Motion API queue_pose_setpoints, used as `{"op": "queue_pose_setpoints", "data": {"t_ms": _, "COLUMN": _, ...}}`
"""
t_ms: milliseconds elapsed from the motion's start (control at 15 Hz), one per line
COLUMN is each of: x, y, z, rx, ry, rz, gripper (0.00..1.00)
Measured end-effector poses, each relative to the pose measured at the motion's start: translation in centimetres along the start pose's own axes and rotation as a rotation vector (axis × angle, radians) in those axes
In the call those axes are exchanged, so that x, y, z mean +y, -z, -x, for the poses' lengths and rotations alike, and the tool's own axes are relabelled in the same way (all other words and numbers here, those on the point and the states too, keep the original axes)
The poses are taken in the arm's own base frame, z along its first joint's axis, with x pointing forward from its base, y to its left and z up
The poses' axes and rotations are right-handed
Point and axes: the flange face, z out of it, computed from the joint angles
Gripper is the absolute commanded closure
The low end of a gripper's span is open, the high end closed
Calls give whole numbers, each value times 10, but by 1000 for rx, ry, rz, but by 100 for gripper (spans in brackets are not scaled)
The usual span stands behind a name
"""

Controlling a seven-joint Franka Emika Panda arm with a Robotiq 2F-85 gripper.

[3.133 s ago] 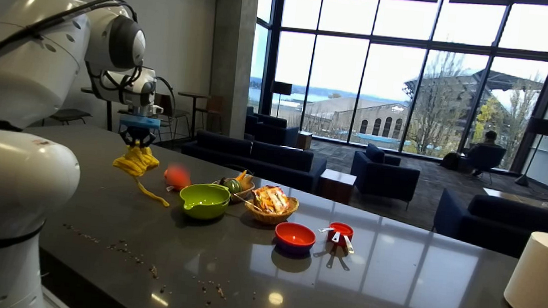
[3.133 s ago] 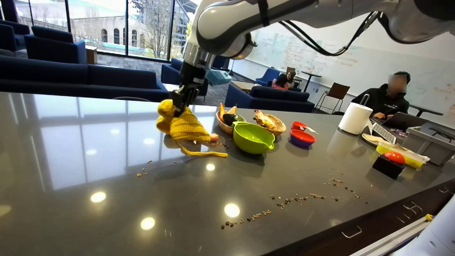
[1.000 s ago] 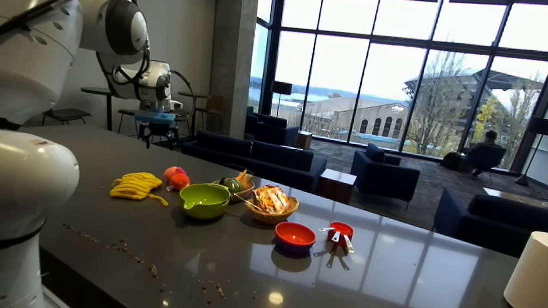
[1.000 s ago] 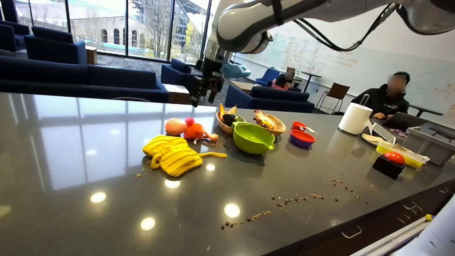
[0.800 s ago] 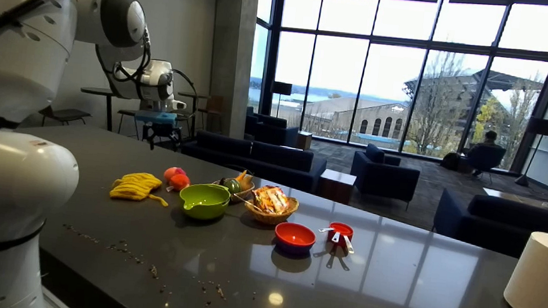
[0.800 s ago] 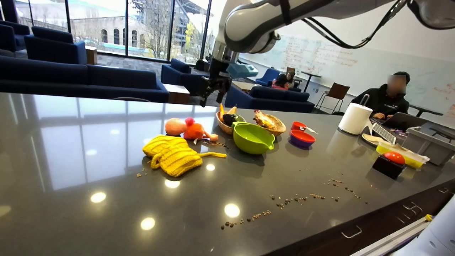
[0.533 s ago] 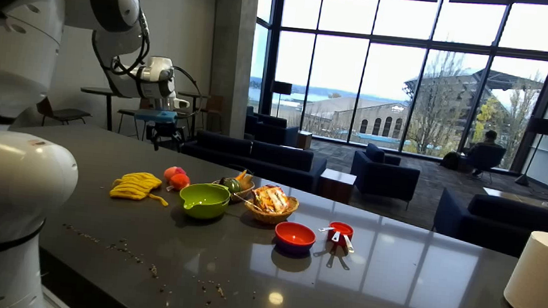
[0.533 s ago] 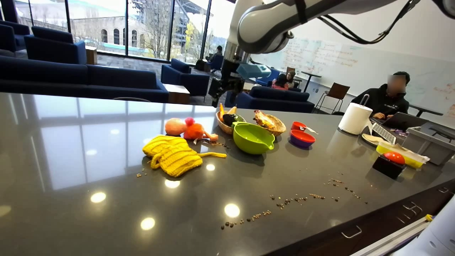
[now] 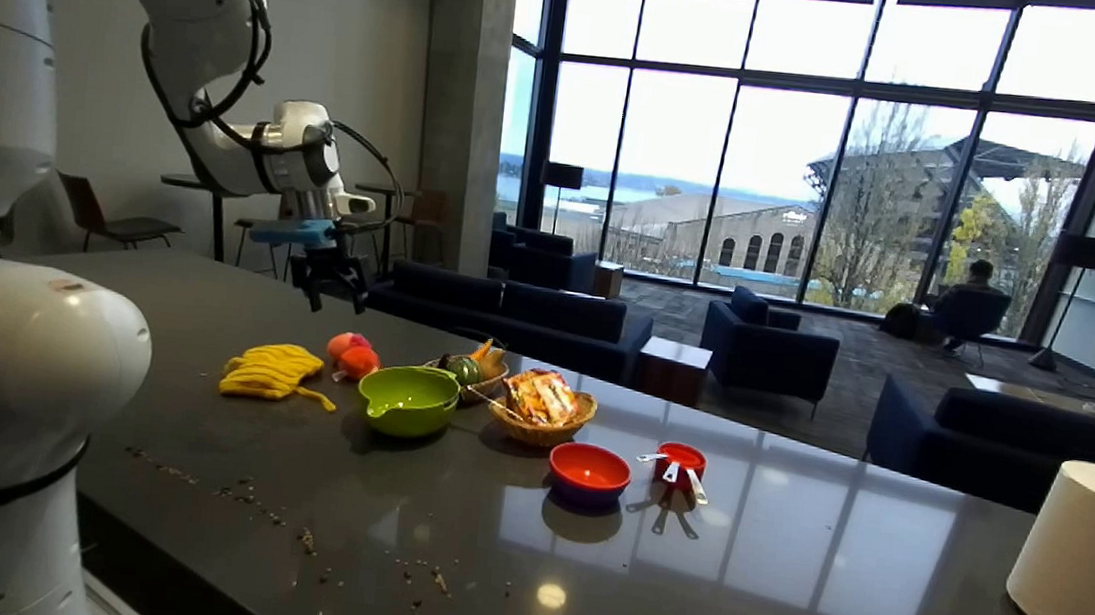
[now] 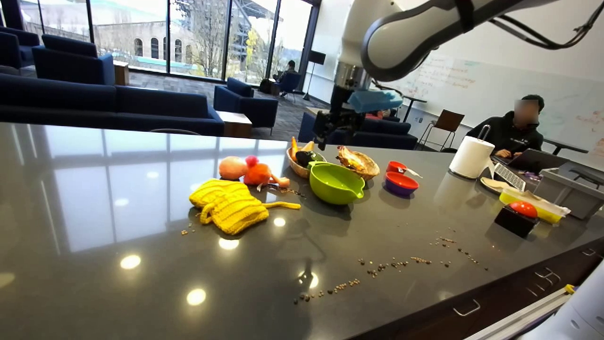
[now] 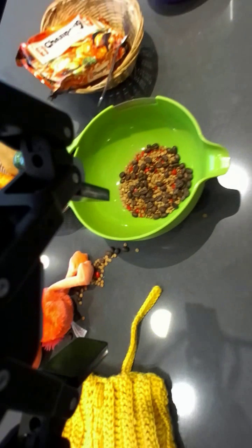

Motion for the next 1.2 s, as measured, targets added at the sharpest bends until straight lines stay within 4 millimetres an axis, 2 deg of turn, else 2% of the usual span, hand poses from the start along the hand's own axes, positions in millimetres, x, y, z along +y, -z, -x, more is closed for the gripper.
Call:
{"op": "queue_pose_setpoints", "data": {"t_ms": 333, "x": 25, "y": 7, "z": 56, "rx": -16, "ry": -97, "rz": 29, "gripper": 0}}
{"op": "queue_pose_setpoints", "data": {"t_ms": 600, "x": 22, "y": 9, "z": 86, "rx": -19, "ry": -117, "rz": 7, "gripper": 0}}
{"op": "queue_pose_setpoints", "data": {"t_ms": 867, "x": 1, "y": 2, "z": 97, "rx": -18, "ry": -116, "rz": -49, "gripper": 0}}
{"op": "queue_pose_setpoints", "data": {"t_ms": 1200, "x": -33, "y": -21, "z": 87, "rx": 12, "ry": -59, "rz": -114, "gripper": 0}}
